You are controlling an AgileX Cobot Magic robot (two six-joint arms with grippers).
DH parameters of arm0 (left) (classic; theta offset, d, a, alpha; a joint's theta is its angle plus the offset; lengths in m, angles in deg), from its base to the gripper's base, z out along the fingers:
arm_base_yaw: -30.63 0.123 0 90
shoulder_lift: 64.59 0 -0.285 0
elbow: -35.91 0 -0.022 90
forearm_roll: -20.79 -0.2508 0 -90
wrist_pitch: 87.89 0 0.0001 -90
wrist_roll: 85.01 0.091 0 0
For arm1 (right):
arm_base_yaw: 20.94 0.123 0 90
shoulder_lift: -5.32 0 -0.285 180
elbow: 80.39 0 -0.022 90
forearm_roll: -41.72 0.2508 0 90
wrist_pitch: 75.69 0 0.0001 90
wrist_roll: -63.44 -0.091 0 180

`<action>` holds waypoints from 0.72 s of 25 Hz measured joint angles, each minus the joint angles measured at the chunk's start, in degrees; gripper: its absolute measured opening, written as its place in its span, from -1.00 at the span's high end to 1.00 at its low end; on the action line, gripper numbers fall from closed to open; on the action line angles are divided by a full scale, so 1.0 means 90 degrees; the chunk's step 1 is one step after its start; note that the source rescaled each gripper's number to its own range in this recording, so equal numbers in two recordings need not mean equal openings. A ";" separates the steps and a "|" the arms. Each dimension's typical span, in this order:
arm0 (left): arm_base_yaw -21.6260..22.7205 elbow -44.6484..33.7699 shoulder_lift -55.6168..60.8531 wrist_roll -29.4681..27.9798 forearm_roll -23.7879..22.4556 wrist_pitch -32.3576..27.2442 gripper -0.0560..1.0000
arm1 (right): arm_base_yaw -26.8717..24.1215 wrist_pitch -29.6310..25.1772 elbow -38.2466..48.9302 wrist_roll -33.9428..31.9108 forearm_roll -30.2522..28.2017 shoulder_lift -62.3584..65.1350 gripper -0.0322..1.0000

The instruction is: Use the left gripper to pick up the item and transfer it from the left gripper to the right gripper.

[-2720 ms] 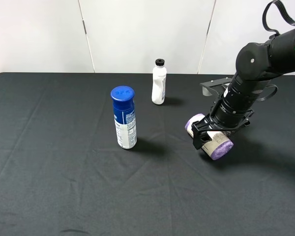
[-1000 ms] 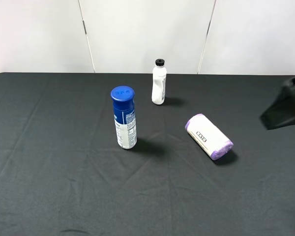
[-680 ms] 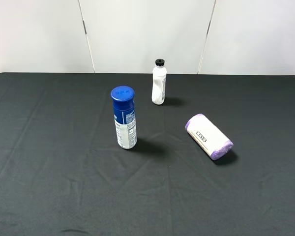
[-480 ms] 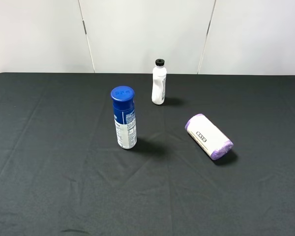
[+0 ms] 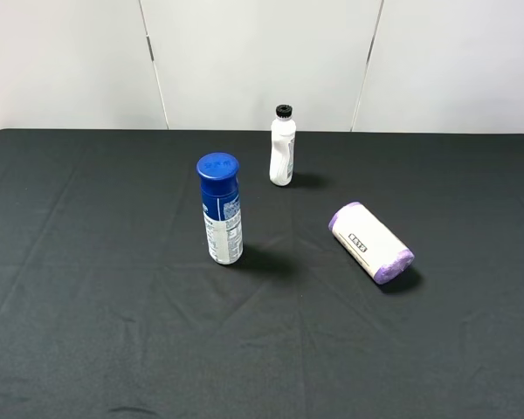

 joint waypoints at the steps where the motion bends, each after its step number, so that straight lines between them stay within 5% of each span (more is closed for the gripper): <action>1: 0.0000 0.0000 0.0000 0.0000 0.0000 0.0000 -1.00 | 0.0000 0.0000 0.0000 0.0047 -0.0014 0.0104 -1.00; 18: 0.0000 0.0000 0.0000 0.0000 0.0000 0.0000 -1.00 | 0.0000 0.0839 0.1038 0.0202 -0.0190 0.0192 -1.00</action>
